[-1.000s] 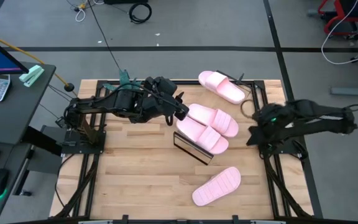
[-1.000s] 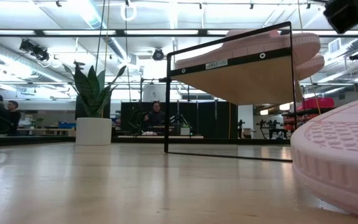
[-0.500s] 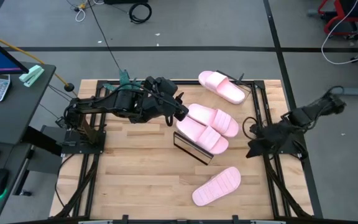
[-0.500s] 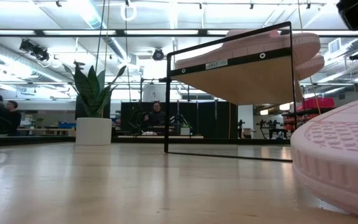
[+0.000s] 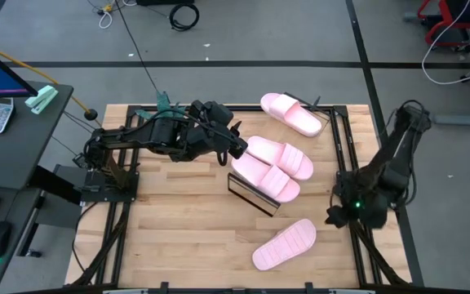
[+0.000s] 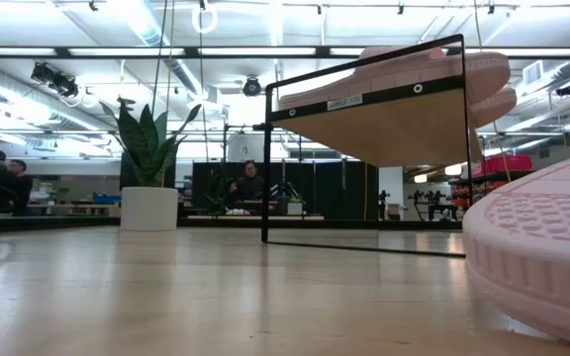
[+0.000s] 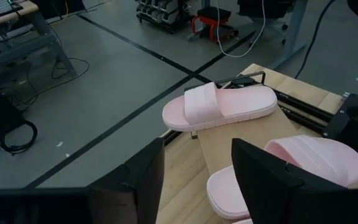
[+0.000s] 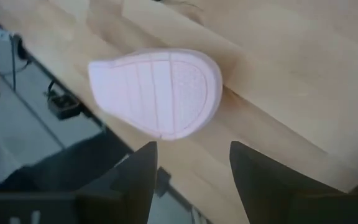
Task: Pick and place slides into the shelf
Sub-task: Put the pink slide on the shelf
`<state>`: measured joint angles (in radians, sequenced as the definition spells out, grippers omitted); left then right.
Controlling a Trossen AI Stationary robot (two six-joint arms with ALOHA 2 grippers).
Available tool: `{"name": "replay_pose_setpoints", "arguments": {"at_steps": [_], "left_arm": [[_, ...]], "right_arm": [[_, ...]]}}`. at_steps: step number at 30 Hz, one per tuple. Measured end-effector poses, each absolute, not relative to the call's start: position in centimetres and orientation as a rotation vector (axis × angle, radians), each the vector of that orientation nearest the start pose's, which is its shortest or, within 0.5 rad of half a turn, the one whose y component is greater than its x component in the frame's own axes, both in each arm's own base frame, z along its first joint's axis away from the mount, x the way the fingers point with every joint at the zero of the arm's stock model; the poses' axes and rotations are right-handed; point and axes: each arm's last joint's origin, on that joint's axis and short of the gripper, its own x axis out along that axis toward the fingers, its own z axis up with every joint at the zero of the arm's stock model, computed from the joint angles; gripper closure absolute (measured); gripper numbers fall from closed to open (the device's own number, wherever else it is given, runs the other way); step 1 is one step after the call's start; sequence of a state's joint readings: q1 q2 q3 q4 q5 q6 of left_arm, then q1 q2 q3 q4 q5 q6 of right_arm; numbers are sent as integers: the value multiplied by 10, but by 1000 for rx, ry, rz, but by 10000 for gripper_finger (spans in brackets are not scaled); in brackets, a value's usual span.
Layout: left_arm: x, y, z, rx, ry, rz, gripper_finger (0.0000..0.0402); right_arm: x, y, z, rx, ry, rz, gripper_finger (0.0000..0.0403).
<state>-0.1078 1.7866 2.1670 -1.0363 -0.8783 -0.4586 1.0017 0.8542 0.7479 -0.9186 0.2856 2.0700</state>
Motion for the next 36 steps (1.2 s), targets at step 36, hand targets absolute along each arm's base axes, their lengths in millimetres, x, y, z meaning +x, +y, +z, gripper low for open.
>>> {"name": "replay_pose_setpoints", "arguments": {"at_steps": [36], "left_arm": [[358,-19,464,-194,310,776,223]], "right_arm": [[108,158,146,1219,915,-576,195]]}}
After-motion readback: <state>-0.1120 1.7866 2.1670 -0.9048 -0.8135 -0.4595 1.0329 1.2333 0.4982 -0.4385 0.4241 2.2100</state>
